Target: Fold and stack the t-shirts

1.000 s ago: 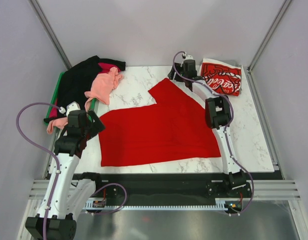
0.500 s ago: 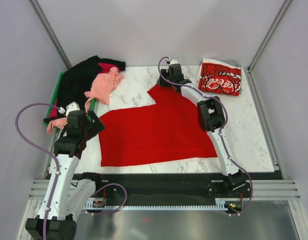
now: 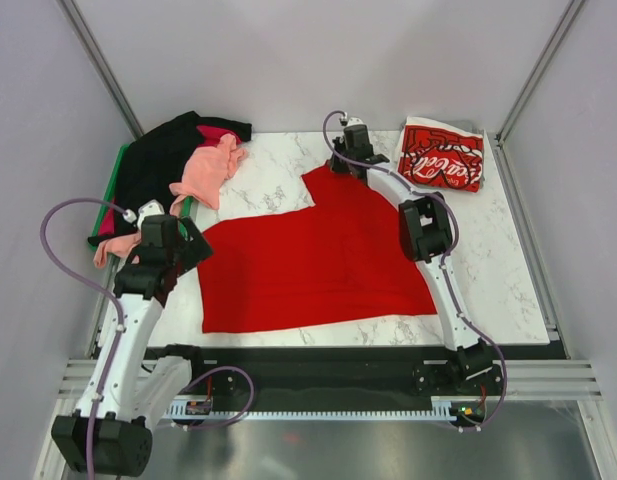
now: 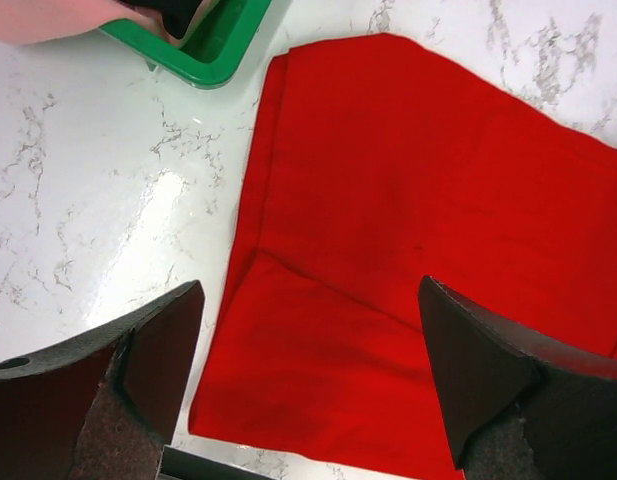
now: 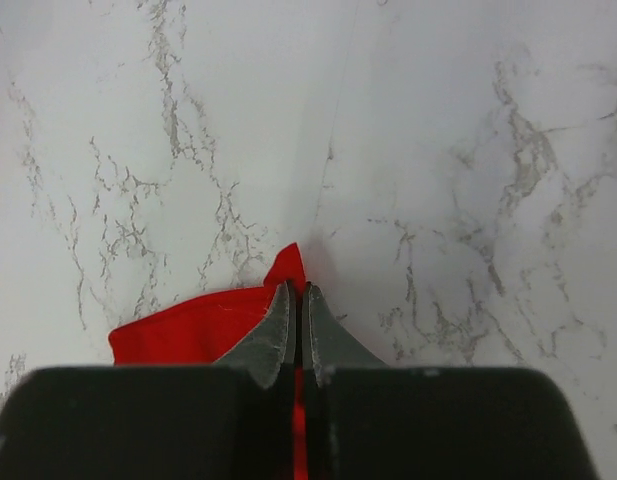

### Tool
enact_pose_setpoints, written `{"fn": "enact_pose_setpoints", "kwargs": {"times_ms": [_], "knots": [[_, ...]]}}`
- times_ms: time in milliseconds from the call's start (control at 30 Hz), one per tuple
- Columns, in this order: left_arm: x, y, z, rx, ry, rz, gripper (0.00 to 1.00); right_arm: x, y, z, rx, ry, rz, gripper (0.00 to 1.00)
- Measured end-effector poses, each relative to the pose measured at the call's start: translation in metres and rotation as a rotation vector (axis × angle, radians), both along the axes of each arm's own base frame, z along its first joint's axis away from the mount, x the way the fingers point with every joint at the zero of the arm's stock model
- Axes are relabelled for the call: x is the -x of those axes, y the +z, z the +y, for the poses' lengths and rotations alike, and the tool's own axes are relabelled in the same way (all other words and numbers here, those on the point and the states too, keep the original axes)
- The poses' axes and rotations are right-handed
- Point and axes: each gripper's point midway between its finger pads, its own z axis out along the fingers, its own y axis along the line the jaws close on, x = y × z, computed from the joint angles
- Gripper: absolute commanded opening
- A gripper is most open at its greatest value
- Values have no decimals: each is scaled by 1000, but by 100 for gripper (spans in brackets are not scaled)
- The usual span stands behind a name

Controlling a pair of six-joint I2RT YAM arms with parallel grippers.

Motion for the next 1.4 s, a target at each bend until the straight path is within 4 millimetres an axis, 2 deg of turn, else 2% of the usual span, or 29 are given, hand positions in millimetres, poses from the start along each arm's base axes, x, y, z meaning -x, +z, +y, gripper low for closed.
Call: {"fn": "enact_pose_setpoints", "kwargs": {"times_ms": [133, 200, 300, 500, 567, 667, 833, 900, 1033, 1233, 1400], "knots": [[-17, -22, -1, -6, 0, 90, 94, 4, 3, -20, 50, -29, 13, 0], [-32, -34, -2, -15, -6, 156, 94, 9, 8, -35, 76, -55, 25, 0], [-61, -47, -1, -47, -23, 238, 94, 12, 26, -55, 89, -94, 26, 0], [-112, -52, 6, -116, -29, 273, 91, 5, 81, -87, 90, -174, -39, 0], [-128, -60, 7, -126, -27, 290, 87, 6, 89, -95, 88, -191, -46, 0], [-147, -79, 6, -134, -30, 331, 82, 12, 89, -110, 97, -221, -28, 0], [-161, -114, 3, -128, -44, 410, 75, 22, 71, -135, 116, -253, 31, 0], [-164, -124, 3, -129, -45, 434, 66, 25, 64, -145, 123, -266, 51, 0], [-177, -140, 3, -130, -49, 460, 64, 31, 61, -160, 129, -286, 72, 0], [-198, -141, 0, -124, -54, 440, 59, 36, 74, -166, 119, -289, 61, 0], [-200, -138, 0, -124, -53, 431, 65, 38, 80, -162, 102, -273, 53, 0]]}}
